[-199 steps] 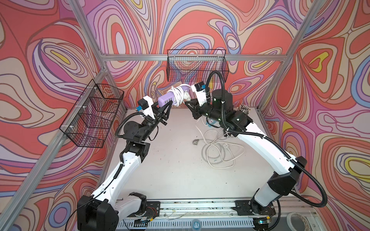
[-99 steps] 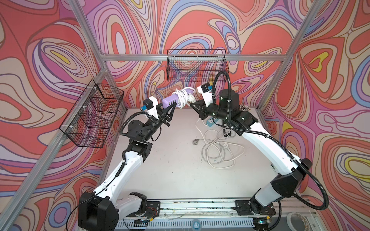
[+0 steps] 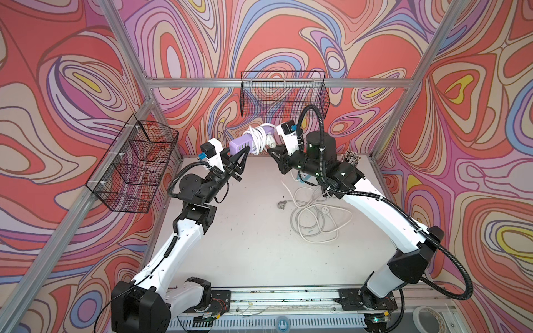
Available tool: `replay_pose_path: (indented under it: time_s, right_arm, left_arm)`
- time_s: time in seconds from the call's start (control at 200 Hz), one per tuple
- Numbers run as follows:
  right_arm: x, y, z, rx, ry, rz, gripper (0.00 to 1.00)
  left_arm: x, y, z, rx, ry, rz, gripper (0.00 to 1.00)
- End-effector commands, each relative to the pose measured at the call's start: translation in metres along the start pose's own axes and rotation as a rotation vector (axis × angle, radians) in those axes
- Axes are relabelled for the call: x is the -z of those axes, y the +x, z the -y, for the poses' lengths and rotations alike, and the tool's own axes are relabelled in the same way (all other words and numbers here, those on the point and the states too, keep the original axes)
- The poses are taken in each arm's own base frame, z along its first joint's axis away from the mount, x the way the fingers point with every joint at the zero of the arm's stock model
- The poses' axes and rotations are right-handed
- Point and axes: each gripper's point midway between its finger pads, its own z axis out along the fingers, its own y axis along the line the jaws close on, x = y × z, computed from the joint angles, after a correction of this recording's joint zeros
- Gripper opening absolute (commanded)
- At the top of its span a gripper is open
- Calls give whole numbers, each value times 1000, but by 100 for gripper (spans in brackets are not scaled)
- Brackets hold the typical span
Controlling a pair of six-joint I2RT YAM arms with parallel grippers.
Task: Unwrap the cord wrapped around the power strip
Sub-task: Unwrap the power cord from the power strip.
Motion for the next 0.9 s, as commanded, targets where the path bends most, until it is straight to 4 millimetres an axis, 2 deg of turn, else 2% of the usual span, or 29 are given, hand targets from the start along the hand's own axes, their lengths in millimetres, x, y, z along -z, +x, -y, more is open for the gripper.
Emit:
replay_pose_path:
  time_s: [0.0, 0.12, 0.326, 0.451, 0.566, 0.656, 0.896]
  right_arm:
    - [-7, -7, -56, 65, -147, 33, 0]
    - [-3, -3, -42, 79, -96, 22, 0]
    - [27, -14, 25, -3, -32, 61, 0]
    - [40, -18, 47, -20, -13, 73, 0]
    - [41, -22, 43, -28, -37, 84, 0]
    - [38, -24, 31, -37, -78, 93, 0]
    - [14, -18, -35, 45, -134, 72, 0]
  left_arm:
    - [-2, -4, 7, -27, 26, 25, 0]
    - [-1, -6, 7, -30, 24, 28, 0]
    - [-1, -7, 7, -35, 22, 29, 0]
    - [-1, -7, 7, -35, 22, 30, 0]
    - [-1, -7, 7, -33, 23, 29, 0]
    - [-1, -7, 7, -33, 24, 30, 0]
    - [-1, -5, 6, -27, 25, 28, 0]
